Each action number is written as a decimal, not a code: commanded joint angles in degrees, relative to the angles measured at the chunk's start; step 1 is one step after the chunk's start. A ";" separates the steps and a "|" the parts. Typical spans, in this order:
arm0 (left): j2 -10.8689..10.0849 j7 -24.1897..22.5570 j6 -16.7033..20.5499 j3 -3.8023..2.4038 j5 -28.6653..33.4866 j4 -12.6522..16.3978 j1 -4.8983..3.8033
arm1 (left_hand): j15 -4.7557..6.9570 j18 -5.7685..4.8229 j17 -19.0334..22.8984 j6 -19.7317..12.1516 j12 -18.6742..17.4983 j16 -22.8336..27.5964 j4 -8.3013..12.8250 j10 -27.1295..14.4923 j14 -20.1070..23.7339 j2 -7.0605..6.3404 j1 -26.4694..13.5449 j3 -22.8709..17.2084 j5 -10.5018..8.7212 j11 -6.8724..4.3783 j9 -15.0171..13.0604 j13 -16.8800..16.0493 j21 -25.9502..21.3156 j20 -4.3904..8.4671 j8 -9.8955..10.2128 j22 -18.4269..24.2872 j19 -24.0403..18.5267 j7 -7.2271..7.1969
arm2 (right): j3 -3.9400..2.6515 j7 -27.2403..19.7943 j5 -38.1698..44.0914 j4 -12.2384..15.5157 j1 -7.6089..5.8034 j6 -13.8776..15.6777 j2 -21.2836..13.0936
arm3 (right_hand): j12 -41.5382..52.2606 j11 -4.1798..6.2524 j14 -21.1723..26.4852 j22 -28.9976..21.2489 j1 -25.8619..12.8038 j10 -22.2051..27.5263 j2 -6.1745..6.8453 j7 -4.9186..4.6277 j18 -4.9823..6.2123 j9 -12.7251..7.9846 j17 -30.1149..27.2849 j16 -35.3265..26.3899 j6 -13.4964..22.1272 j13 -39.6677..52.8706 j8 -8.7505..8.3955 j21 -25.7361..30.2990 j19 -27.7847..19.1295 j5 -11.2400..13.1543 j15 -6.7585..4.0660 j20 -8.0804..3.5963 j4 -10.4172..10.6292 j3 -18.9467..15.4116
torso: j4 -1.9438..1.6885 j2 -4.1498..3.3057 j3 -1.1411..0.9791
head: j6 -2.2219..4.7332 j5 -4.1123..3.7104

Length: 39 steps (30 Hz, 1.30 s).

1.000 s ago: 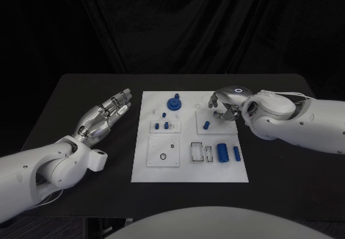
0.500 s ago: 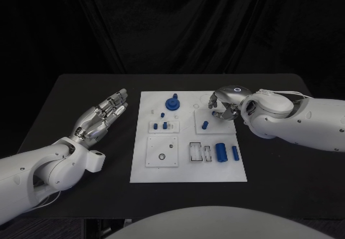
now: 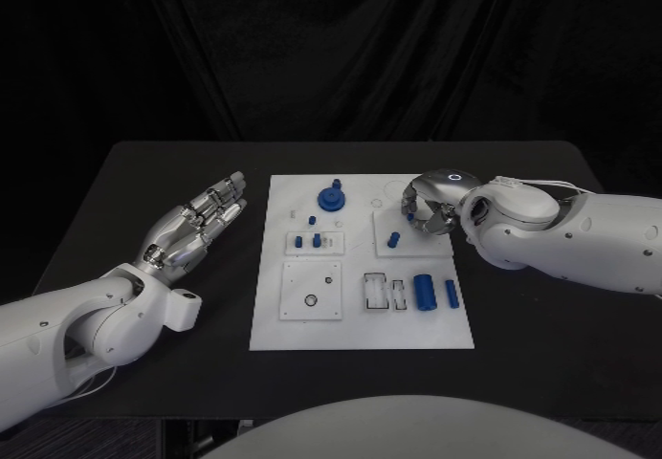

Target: Assemble the parts on the task board

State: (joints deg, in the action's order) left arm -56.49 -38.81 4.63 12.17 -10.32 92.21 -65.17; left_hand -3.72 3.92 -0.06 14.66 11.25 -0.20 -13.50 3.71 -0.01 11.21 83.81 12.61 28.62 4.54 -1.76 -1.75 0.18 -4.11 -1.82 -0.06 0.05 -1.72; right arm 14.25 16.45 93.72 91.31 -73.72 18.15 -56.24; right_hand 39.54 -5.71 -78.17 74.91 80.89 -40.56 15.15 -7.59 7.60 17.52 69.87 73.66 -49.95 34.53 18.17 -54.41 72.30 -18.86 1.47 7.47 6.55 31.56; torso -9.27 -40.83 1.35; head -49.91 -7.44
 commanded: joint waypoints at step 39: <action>0.59 -12.20 -2.33 -0.04 0.25 -0.89 1.29 | -2.46 1.88 0.05 1.97 1.50 0.19 2.93 -0.87 -0.01 0.68 1.05 -2.16 1.34 1.65 -0.30 -0.18 0.10 -3.91 -0.20 -1.12 0.20 4.17 | -0.03 -1.70 -2.91 -1.09 0.71 3.31 0.41 | -2.68 2.33 -1.69 6.30 1.54 -12.06 -3.00 0.38 -0.84 5.27 -0.67 1.21 -4.73 -6.30 3.62 -3.99 2.69 -3.61 -2.28 -2.23 -4.31 1.96 | -0.03 0.01 0.00 | -0.09 0.18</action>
State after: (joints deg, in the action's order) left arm -56.00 -38.84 3.07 12.17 -10.28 91.27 -64.01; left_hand -5.75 4.86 -0.05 16.73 12.45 -0.20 -10.74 2.89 -0.02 11.88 84.49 10.48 29.74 5.79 -1.98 -1.86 0.18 -7.70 -1.82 -1.12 0.36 2.01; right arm 14.17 15.12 91.27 90.27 -73.21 20.24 -55.74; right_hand 37.03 -3.96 -79.90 74.90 82.21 -51.73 12.63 -7.29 7.60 22.76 69.24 75.04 -54.57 28.23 21.52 -58.29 75.05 -22.19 -0.25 5.53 2.58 33.44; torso -9.35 -40.81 1.35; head -50.01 -7.29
